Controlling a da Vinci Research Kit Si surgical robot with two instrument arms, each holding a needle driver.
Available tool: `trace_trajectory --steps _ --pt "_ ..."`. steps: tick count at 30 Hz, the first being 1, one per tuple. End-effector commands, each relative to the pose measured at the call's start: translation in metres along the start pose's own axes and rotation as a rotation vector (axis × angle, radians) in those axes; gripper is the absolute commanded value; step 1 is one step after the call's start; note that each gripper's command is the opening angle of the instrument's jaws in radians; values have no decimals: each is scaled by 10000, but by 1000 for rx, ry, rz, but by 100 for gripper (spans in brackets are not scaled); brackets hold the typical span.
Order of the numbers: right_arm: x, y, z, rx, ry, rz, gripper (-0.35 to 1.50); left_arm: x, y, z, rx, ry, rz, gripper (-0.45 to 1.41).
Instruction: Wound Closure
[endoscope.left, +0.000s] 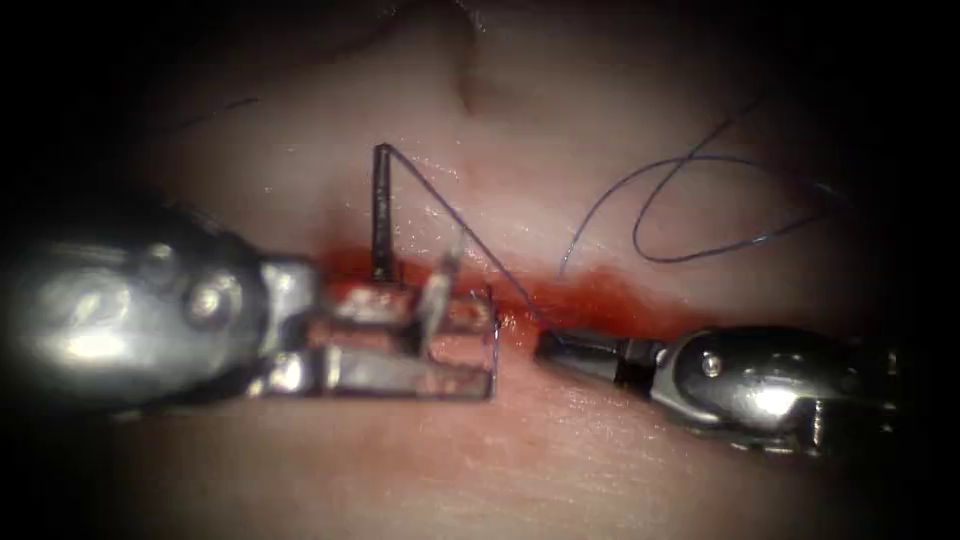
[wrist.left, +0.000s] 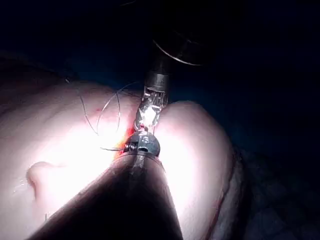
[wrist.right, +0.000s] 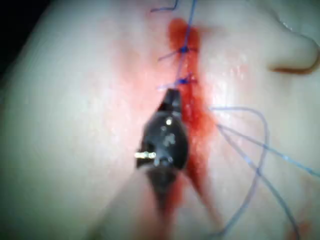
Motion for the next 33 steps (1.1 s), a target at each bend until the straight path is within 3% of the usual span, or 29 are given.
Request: trace_trajectory --steps 1,6,11,15,19,20,21,23,27,33 --pt "-4 -18 -1 5 -4 9 -35 -5 4 8 -3 0 1 -45" --pt "13 -50 -7 146 3 43 -35 -12 3 12 -4 1 7 -45" --pt "35 -90 6 236 11 55 -35 -22 -1 14 -2 1 14 -45" --pt "51 -117 19 290 34 55 -35 -29 -5 13 -4 1 19 -45" --pt "62 -124 27 284 44 45 -35 -37 -10 9 -7 2 23 -45" --pt "63 -123 28 260 53 44 -13 -39 -11 7 -9 2 24 -45" --pt "62 -120 28 231 58 40 31 -40 -12 5 -11 2 25 -45" --pt "58 -110 23 161 63 12 94 -48 -15 -3 -12 1 29 -45" --pt "52 -93 9 106 60 -22 111 -59 -19 -15 -10 -3 35 -45" --pt "44 -78 -7 69 56 -61 110 -67 -26 -23 -1 -9 39 -45"
